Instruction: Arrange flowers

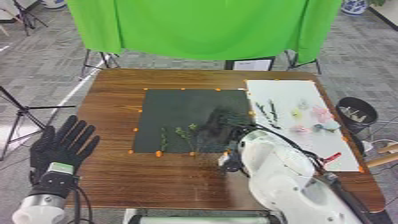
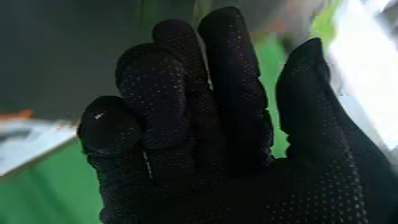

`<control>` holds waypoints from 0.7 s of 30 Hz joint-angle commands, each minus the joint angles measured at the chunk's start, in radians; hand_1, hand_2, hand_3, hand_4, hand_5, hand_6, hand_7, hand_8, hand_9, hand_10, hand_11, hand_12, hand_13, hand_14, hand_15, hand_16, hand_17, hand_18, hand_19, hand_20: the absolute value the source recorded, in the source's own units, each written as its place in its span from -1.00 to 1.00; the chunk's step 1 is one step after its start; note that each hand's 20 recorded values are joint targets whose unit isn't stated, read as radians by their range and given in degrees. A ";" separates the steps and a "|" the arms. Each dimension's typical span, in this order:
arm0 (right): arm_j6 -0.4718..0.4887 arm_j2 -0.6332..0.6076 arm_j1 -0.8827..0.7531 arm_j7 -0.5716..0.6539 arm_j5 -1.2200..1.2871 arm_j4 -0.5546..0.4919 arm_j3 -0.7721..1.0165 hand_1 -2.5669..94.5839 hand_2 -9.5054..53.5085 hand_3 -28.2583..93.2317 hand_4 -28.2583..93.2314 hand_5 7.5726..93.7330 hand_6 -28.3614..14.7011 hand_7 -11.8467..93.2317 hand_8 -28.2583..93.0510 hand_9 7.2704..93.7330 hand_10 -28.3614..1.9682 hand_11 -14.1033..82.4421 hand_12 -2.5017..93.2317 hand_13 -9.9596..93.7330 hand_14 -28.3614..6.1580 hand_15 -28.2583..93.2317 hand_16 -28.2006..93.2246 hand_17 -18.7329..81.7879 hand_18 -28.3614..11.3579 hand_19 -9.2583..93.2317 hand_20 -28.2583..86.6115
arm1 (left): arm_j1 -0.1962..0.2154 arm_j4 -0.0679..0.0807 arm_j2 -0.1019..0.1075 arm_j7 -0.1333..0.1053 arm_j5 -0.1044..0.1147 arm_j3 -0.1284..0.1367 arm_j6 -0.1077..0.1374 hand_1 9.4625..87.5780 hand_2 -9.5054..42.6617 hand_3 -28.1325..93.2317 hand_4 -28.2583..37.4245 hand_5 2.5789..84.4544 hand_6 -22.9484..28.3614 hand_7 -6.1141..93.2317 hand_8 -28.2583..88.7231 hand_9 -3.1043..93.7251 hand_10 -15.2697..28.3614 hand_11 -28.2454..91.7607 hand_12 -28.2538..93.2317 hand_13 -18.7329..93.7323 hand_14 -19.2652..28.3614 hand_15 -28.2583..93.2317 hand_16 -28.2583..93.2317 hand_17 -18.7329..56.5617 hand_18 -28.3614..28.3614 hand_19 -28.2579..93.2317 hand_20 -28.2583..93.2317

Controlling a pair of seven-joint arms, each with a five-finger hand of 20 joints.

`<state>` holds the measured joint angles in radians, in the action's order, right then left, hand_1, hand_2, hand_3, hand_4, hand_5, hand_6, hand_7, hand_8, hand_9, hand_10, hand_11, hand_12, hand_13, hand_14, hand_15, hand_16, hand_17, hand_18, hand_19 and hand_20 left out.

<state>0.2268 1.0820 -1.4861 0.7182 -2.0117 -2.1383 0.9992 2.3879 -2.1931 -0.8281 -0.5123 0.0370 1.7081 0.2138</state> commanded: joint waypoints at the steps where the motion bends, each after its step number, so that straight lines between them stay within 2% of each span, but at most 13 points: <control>1: -0.034 -0.095 0.000 0.135 -0.111 0.009 0.108 -0.41 -0.46 0.66 -0.79 0.49 0.04 -0.32 -0.70 0.49 -0.47 -0.31 -0.50 0.59 -0.18 0.48 -0.03 0.28 -0.76 1.00 0.12 | 0.005 0.001 -0.009 -0.003 0.002 -0.003 -0.014 -0.53 -0.13 0.65 -1.00 0.02 0.22 -0.63 -0.66 -0.17 0.37 -0.20 -0.36 -0.19 0.46 0.04 -0.64 -0.67 0.50 0.04 -0.37; 3: -0.069 -0.123 -0.035 0.171 -0.146 0.007 0.144 -0.38 -0.59 0.65 -0.80 0.32 -0.07 -0.47 -0.69 0.37 -0.51 -0.35 -0.53 0.57 -0.18 0.48 -0.04 0.27 -0.78 1.00 0.10 | -0.008 0.006 -0.009 0.002 -0.002 -0.007 -0.017 -0.53 -0.13 0.65 -1.00 0.02 0.22 -0.63 -0.66 -0.17 0.38 -0.20 -0.36 -0.19 0.46 0.04 -0.64 -0.67 0.50 0.04 -0.37; 5: -0.054 -0.136 -0.075 0.194 -0.178 0.008 0.189 -0.35 -0.73 0.65 -0.81 0.21 -0.16 -0.54 -0.67 0.27 -0.52 -0.38 -0.56 0.56 -0.19 0.50 -0.06 0.26 -0.80 1.00 0.08 | -0.008 0.006 -0.007 -0.002 -0.003 -0.007 -0.017 -0.53 -0.13 0.65 -1.00 0.02 0.22 -0.63 -0.66 -0.17 0.38 -0.20 -0.36 -0.19 0.46 0.03 -0.64 -0.67 0.50 0.04 -0.37; 7: -0.044 -0.148 -0.101 0.238 -0.172 0.015 0.219 -0.30 -0.87 0.65 -0.82 0.16 -0.21 -0.57 -0.67 0.21 -0.52 -0.41 -0.57 0.53 -0.20 0.53 -0.07 0.25 -0.81 1.00 0.07 | -0.010 0.007 -0.005 -0.004 -0.002 -0.008 -0.020 -0.53 -0.13 0.65 -1.00 0.02 0.22 -0.63 -0.66 -0.17 0.37 -0.20 -0.36 -0.19 0.46 0.03 -0.64 -0.67 0.50 0.04 -0.37; 10: -0.066 -0.161 -0.141 0.264 -0.158 0.024 0.256 -0.28 -0.96 0.65 -0.84 0.14 -0.25 -0.59 -0.66 0.15 -0.56 -0.43 -0.59 0.49 -0.23 0.55 -0.08 0.23 -0.83 1.00 0.05 | -0.010 0.009 -0.003 -0.004 0.000 -0.009 -0.023 -0.53 -0.13 0.65 -1.00 0.02 0.22 -0.63 -0.66 -0.17 0.37 -0.20 -0.36 -0.19 0.46 0.04 -0.64 -0.67 0.50 0.04 -0.37; 13: -0.113 -0.165 -0.149 0.239 -0.158 0.051 0.253 -0.29 -0.99 0.64 -0.86 0.14 -0.26 -0.59 -0.66 0.13 -0.57 -0.43 -0.59 0.48 -0.24 0.56 -0.10 0.23 -0.84 1.00 0.04 | -0.004 0.009 -0.002 -0.006 0.003 -0.007 -0.021 -0.53 -0.13 0.65 -1.00 0.02 0.22 -0.63 -0.66 -0.17 0.37 -0.20 -0.36 -0.19 0.46 0.03 -0.64 -0.67 0.50 0.04 -0.37; 18: -0.119 -0.153 -0.113 0.229 -0.178 0.067 0.217 -0.32 -1.00 0.60 -0.90 0.11 -0.28 -0.60 -0.66 0.11 -0.53 -0.44 -0.60 0.48 -0.23 0.57 -0.11 0.22 -0.82 1.00 0.03 | -0.019 0.011 -0.005 0.008 -0.003 -0.011 -0.019 -0.53 -0.13 0.65 -1.00 0.02 0.22 -0.63 -0.66 -0.17 0.37 -0.20 -0.36 -0.19 0.46 0.04 -0.64 -0.67 0.50 0.04 -0.37; 21: -0.130 -0.143 -0.079 0.213 -0.214 0.083 0.183 -0.34 -1.00 0.59 -0.93 0.11 -0.29 -0.60 -0.66 0.10 -0.53 -0.44 -0.61 0.48 -0.23 0.57 -0.11 0.22 -0.82 1.00 0.03 | -0.020 0.010 -0.003 0.008 -0.007 -0.014 -0.020 -0.53 -0.13 0.65 -1.00 0.02 0.22 -0.63 -0.66 -0.17 0.37 -0.20 -0.36 -0.19 0.46 0.04 -0.64 -0.67 0.50 0.04 -0.37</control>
<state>0.1182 0.9172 -1.6199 0.9556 -2.1650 -2.0627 1.2392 2.3726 -2.1855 -0.8289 -0.5142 0.0367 1.6992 0.2062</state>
